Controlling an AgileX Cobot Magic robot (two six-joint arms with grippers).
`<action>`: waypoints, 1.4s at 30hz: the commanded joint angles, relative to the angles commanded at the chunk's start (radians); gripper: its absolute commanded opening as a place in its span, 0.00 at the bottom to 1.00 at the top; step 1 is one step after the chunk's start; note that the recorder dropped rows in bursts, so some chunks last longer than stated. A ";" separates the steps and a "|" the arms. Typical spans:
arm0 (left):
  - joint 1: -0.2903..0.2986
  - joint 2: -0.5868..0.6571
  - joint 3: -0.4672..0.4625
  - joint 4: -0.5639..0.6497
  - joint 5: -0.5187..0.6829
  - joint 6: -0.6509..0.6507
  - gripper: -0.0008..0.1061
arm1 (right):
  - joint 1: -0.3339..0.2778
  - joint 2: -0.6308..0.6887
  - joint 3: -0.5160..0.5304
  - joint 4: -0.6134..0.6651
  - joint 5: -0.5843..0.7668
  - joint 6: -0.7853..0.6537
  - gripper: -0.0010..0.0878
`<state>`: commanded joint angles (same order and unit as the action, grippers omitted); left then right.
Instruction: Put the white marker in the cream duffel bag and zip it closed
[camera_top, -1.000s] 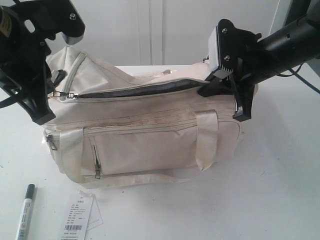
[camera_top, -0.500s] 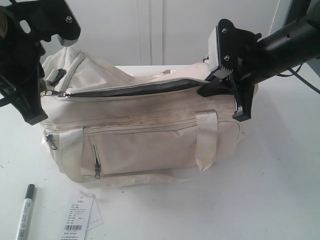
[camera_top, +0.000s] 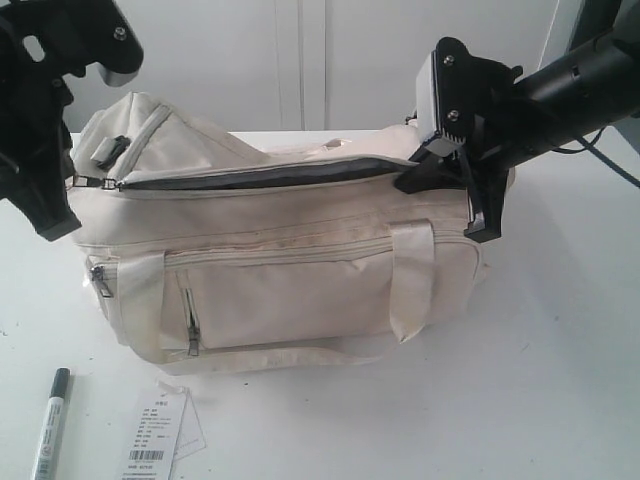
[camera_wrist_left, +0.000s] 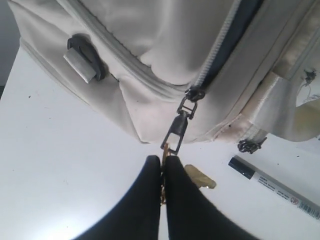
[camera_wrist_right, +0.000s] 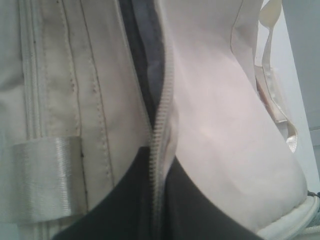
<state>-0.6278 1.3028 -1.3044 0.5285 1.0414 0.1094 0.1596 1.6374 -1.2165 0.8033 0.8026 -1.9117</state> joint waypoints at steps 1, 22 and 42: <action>0.000 0.000 0.000 -0.002 -0.003 0.000 0.01 | 0.000 0.000 0.000 0.000 0.000 0.000 0.01; 0.000 0.000 0.000 -0.142 -0.081 -0.036 0.01 | 0.000 -0.059 -0.009 0.020 0.050 0.189 0.72; 0.000 0.000 0.000 -0.174 -0.104 -0.043 0.01 | 0.363 0.140 -0.270 0.085 0.026 0.678 0.62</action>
<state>-0.6278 1.3028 -1.3044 0.3543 0.9379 0.0666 0.5223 1.7771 -1.4869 0.8888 0.8283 -1.2336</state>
